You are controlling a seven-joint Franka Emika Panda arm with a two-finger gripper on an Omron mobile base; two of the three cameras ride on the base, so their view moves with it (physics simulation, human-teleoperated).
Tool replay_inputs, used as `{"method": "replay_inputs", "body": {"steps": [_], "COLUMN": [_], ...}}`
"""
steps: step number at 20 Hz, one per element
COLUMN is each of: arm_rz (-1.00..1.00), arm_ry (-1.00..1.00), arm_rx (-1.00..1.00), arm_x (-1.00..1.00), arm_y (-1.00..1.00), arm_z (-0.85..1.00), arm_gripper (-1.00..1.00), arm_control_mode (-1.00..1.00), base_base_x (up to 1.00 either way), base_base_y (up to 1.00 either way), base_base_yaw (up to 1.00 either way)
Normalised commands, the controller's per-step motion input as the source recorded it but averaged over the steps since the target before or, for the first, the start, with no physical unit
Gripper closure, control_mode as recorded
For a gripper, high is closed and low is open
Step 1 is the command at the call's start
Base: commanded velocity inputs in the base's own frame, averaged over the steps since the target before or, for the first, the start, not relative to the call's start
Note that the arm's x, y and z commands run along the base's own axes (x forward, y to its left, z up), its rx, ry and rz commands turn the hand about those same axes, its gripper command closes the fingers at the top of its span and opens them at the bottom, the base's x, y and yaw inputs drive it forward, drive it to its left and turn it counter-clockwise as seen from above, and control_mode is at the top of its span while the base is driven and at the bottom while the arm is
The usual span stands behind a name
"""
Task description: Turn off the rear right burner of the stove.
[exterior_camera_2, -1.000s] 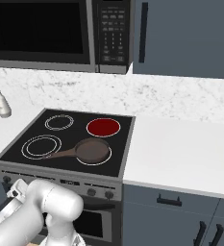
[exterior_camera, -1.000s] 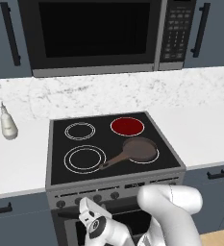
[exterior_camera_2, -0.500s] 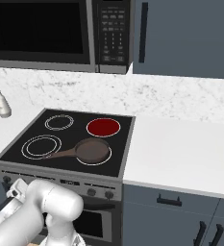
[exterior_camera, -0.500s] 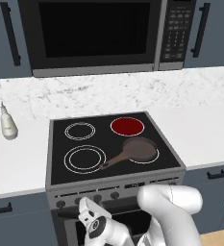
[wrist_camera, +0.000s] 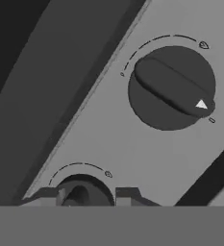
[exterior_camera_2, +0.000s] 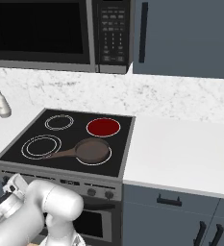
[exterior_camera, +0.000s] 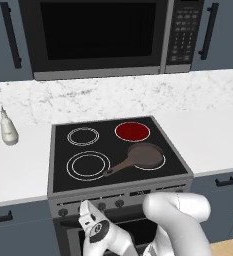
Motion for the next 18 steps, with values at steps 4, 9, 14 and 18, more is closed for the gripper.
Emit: {"method": "replay_inputs", "body": {"steps": [4, 9, 14, 18], "arm_rz": [-0.07, -0.1, -0.11, -0.13], "arm_ry": [0.0, -0.01, -0.08, -0.12], "arm_rx": [0.51, 0.72, 0.83, 0.85], "arm_x": [0.0, -0.01, -0.12, -0.05], "arm_y": [-0.22, -0.37, -0.46, -0.49], "arm_z": [0.48, 0.37, 0.33, 0.34], "arm_gripper": [1.0, 1.0, 1.0, 1.0], "arm_control_mode": [-1.0, -1.0, -1.0, -1.0], "base_base_x": [0.0, 0.0, 0.0, 0.0], "base_base_y": [0.0, 0.0, 0.0, 0.0], "base_base_yaw": [0.0, 0.0, 0.0, 0.0]}}
